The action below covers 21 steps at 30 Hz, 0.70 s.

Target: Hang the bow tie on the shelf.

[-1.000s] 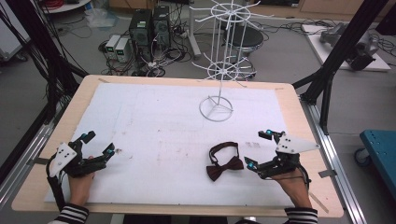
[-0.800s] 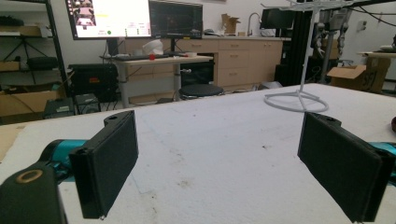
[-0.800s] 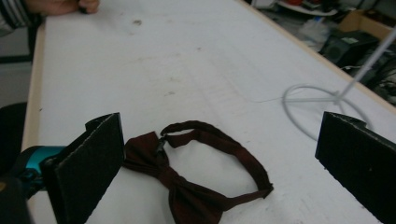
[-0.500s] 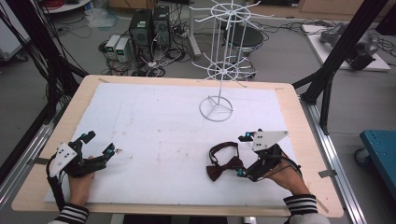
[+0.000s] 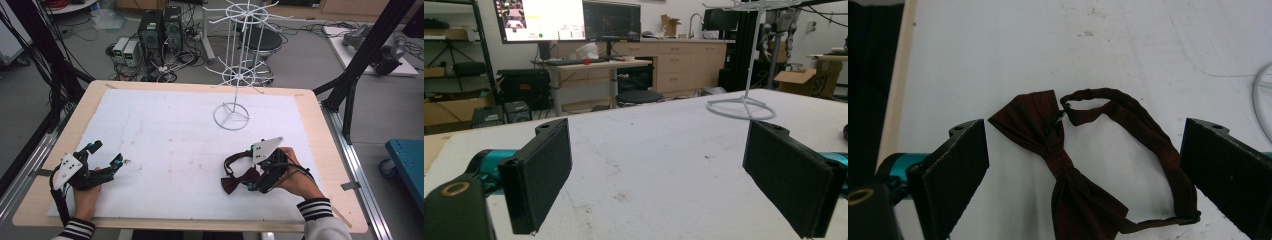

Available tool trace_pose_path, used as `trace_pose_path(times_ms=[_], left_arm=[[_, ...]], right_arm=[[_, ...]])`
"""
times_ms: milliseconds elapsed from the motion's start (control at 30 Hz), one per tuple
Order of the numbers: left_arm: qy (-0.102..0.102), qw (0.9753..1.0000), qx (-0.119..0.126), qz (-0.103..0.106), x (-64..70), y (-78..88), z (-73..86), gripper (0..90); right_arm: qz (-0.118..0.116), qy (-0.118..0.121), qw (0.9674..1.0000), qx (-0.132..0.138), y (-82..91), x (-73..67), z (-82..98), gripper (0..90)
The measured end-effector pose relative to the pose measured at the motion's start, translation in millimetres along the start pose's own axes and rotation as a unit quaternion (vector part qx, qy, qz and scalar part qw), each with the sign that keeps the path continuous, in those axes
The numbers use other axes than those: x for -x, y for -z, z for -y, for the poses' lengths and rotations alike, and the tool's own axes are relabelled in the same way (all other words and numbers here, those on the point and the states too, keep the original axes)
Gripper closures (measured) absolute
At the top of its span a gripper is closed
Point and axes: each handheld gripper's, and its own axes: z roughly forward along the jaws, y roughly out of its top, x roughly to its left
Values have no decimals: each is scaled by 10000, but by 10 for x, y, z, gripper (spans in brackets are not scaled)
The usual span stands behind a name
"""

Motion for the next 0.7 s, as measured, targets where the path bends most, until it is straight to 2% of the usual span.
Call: trace_pose_path(times_ms=[33,333,500,667,700], left_arm=[[-1,10000,1,0,0,0,0,126],[7,10000,11,-5,3,0,1,126],[6,10000,20,-10,4,-1,2,126],[9,10000,9,-2,2,1,1,126],[9,10000,16,-5,2,-1,2,126]], right_arm=[[-82,-16,10000,-38,-26,17,-3,53],[-108,53,9996,-273,-93,34,-2,56],[-267,159,9980,-552,-158,23,-8,147],[-330,181,9969,-686,-230,33,-11,168],[-410,148,9963,-740,-248,41,-9,214]])
